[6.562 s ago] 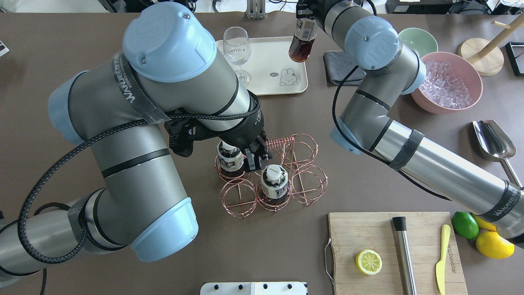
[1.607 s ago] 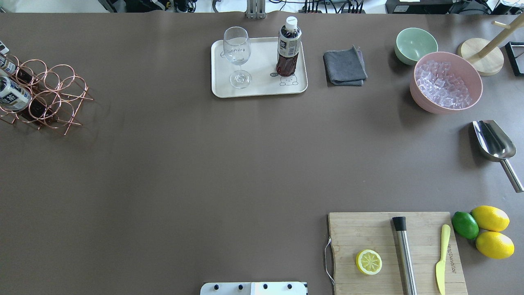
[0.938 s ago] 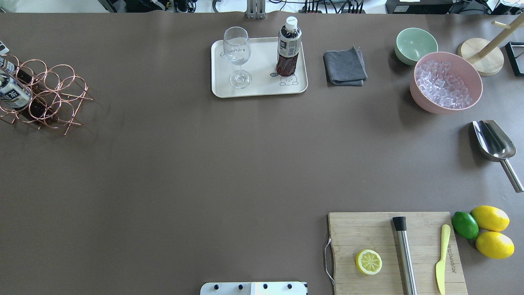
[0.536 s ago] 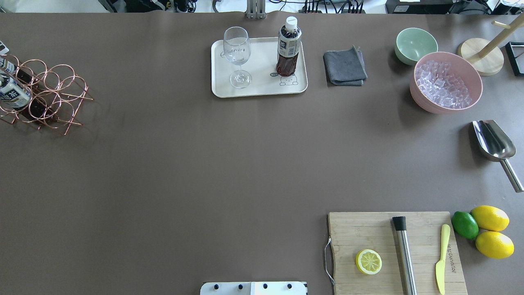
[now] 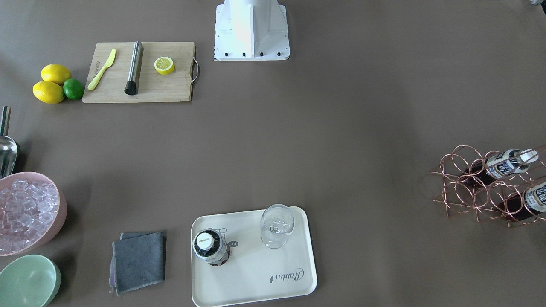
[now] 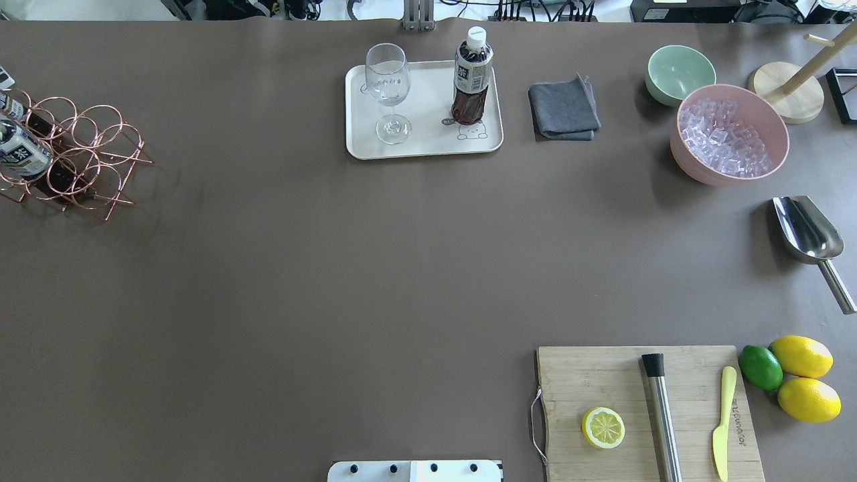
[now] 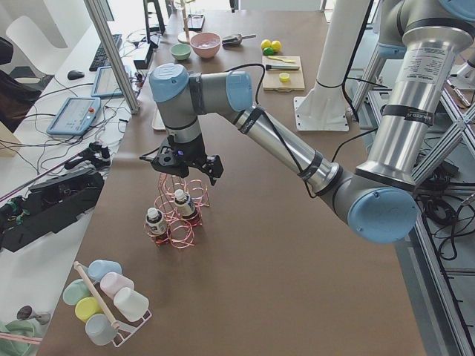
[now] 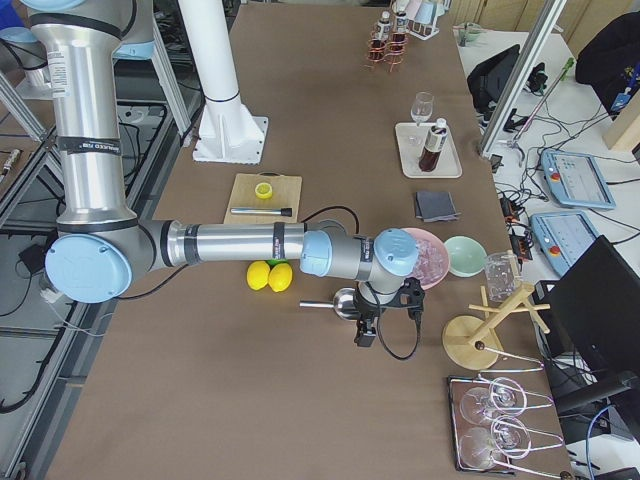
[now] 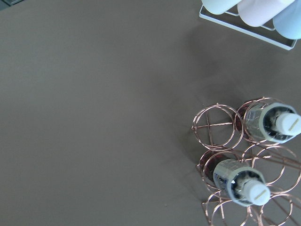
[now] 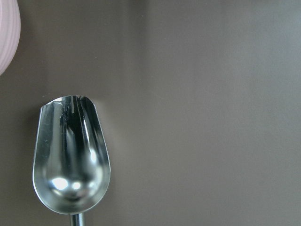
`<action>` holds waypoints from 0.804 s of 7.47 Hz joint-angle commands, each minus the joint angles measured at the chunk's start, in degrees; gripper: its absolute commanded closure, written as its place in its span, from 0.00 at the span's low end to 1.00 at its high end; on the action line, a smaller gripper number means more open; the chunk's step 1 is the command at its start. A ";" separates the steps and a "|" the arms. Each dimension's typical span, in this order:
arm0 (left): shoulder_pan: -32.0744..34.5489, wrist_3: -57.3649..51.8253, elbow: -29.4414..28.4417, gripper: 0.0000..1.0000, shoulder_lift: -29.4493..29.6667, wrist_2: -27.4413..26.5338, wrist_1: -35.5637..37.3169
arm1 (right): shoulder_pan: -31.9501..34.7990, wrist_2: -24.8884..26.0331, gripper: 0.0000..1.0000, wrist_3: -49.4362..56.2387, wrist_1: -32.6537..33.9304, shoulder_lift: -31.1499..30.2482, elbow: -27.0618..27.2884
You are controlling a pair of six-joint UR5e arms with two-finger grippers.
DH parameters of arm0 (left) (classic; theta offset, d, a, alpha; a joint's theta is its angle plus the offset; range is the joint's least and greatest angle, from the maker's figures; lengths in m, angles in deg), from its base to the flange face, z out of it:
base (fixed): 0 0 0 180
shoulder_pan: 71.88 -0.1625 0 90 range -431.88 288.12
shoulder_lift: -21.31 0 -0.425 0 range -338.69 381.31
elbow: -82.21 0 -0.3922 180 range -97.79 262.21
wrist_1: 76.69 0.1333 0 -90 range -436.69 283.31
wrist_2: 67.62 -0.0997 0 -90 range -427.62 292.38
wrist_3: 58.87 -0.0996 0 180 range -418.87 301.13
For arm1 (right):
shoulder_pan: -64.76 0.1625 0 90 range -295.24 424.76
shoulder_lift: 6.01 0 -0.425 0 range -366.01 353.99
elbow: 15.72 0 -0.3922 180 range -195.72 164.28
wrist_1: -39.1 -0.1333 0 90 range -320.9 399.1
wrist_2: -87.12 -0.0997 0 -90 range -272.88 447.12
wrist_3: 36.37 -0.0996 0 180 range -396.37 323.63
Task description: Take tea from basket to plate
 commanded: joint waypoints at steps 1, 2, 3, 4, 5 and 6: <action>1.15 -24.56 2.46 0.01 -7.01 0.00 0.66 | 0.00 0.00 0.00 0.00 0.00 -0.01 0.04; 1.85 -37.02 2.01 0.01 -8.68 0.00 0.74 | 0.00 0.00 0.00 0.00 0.00 -0.10 -0.05; 5.51 -49.93 2.61 0.01 -12.35 0.08 0.22 | 0.00 0.00 0.00 0.00 0.00 -0.10 0.13; 7.72 -63.55 1.75 0.01 -14.56 0.17 0.22 | 0.00 0.00 0.00 0.00 0.00 -0.10 0.22; 9.83 -71.25 1.22 0.01 -16.41 0.17 0.13 | 0.00 -0.09 0.00 0.00 0.00 -0.10 0.30; 9.94 -72.37 -0.09 0.01 -17.56 0.26 -2.22 | 0.00 0.00 0.00 0.00 0.00 -0.10 0.22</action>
